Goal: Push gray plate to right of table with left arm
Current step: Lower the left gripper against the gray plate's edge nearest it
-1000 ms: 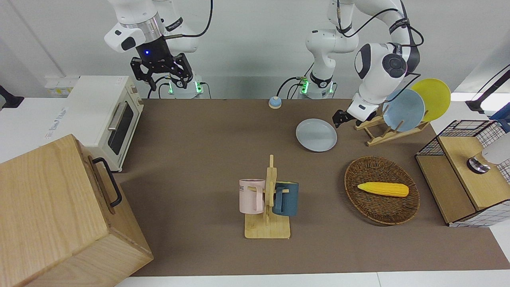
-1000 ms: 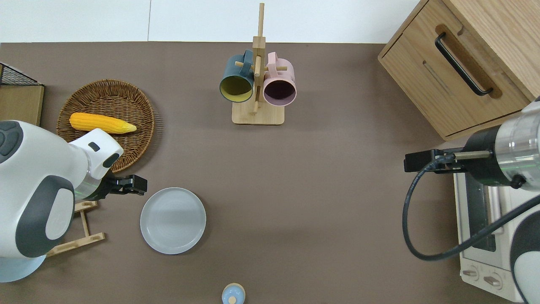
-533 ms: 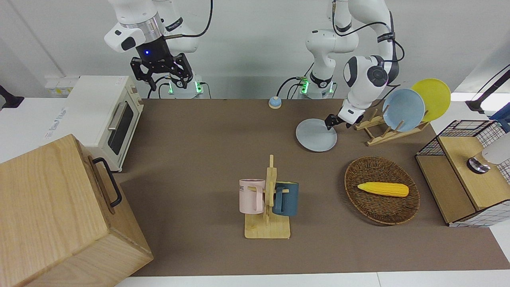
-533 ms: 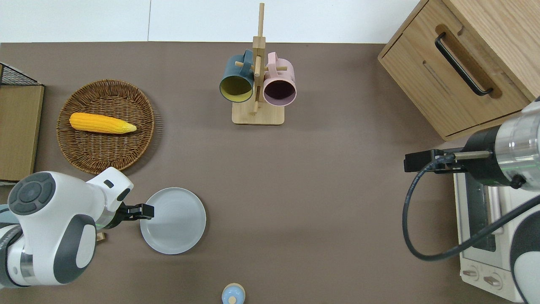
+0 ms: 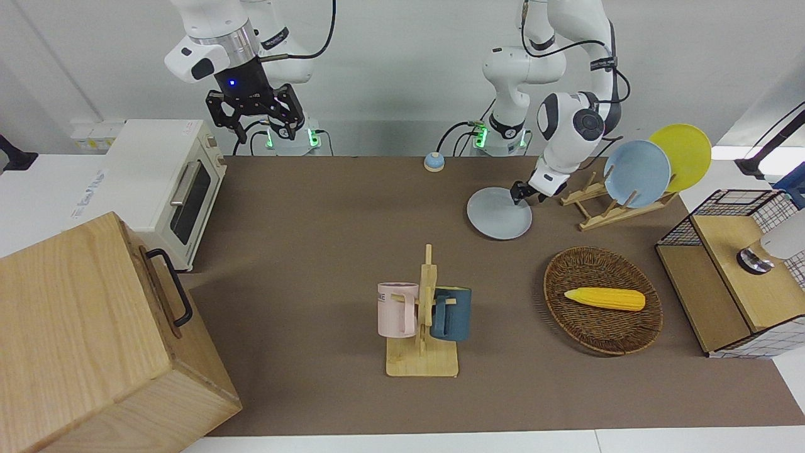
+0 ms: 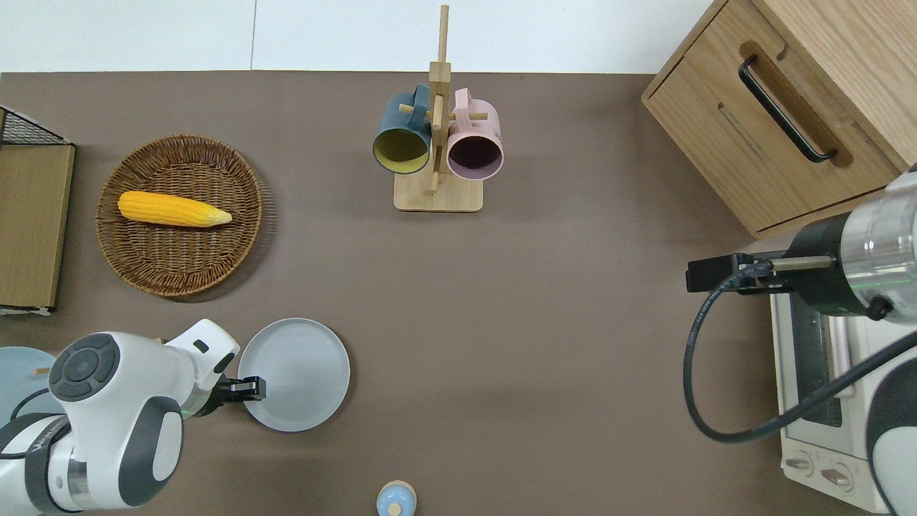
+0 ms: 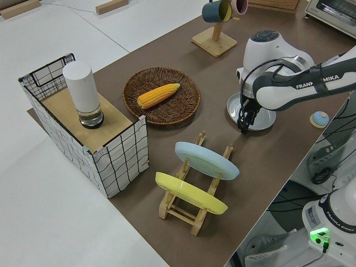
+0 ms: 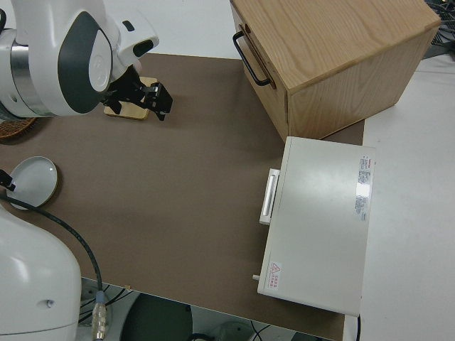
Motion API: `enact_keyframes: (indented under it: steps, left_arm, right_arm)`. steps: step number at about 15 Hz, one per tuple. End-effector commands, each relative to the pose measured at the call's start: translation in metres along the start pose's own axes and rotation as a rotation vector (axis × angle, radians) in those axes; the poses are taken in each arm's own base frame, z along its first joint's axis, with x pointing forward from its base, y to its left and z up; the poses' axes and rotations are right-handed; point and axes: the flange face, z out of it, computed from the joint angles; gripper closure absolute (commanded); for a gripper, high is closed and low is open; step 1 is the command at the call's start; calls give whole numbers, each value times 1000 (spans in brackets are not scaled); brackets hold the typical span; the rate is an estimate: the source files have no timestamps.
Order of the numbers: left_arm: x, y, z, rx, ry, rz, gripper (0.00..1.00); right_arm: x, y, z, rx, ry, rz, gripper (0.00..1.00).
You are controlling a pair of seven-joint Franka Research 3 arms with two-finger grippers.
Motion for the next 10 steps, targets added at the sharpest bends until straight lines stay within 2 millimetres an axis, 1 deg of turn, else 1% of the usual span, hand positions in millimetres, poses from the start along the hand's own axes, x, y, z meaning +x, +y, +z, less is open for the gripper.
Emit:
enact_keyframes:
  steps: [1,2,4,5,8,10]
  left_arm:
    - [-7,-4,2,-16,26,5,580]
    - [-6,-4,3,-16,26,0,621]
    - [-4,-4,2,-17,41,-10,805]
    - [-4,-4,3,-17,39,-17,856]
    - [-4,-1,5,-15,42,-30,867]
    - [-1,3,12,-11,39,-45,942]
  right_arm:
    - [1,0,-2,18,-2,3,5]
    - [1,0,-3,18,0,3,5]
    - [1,0,-3,18,-2,3,5]
    - [1,0,-3,18,-2,3,5]
    - [1,0,-3,18,-2,3,5]
    - [1,0,-3,18,-2,3,5]
